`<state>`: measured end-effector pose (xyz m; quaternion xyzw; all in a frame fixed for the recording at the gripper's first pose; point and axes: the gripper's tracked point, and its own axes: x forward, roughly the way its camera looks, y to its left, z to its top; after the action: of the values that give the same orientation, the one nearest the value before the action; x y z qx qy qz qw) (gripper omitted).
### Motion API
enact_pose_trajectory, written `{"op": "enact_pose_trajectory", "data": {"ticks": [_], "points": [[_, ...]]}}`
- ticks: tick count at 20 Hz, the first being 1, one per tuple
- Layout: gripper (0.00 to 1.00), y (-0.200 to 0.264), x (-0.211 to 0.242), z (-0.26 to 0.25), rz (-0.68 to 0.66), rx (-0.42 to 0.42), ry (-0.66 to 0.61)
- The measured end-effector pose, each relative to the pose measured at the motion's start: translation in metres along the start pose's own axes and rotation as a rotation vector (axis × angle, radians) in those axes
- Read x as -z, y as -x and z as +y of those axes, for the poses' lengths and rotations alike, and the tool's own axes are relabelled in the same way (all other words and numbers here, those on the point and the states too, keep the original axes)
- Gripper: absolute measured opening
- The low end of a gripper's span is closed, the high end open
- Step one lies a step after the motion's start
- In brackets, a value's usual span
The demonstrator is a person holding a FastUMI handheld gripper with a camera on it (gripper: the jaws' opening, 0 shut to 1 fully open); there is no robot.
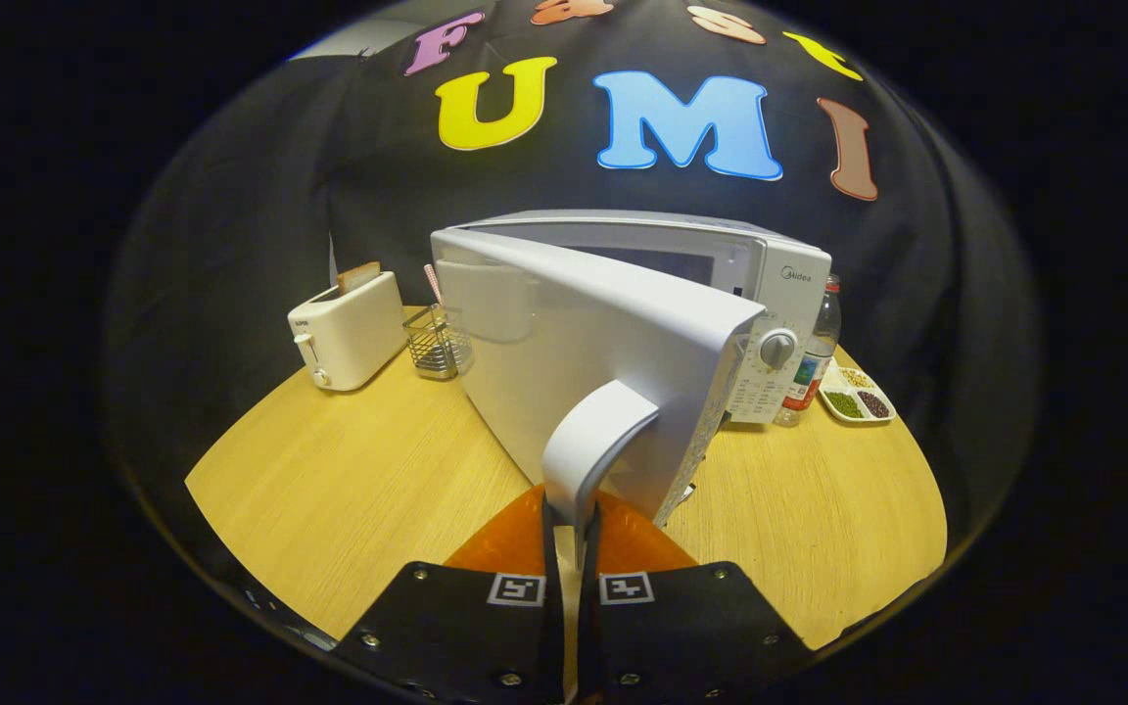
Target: Open the microwave, put the food inside, and close the microwave door.
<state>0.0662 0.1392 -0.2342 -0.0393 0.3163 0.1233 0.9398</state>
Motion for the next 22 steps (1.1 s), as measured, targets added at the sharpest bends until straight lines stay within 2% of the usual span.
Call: {"op": "enact_pose_trajectory", "data": {"ticks": [7,13,17,22], "points": [[0.14,0.015,0.011,0.05,0.001,-0.019,0.031],[0.15,0.032,0.021,0.104,-0.008,-0.075,0.094],[0.19,0.043,0.027,0.143,-0.004,-0.136,0.123],[0.21,0.081,0.016,0.186,-0.057,-0.305,0.1]]}}
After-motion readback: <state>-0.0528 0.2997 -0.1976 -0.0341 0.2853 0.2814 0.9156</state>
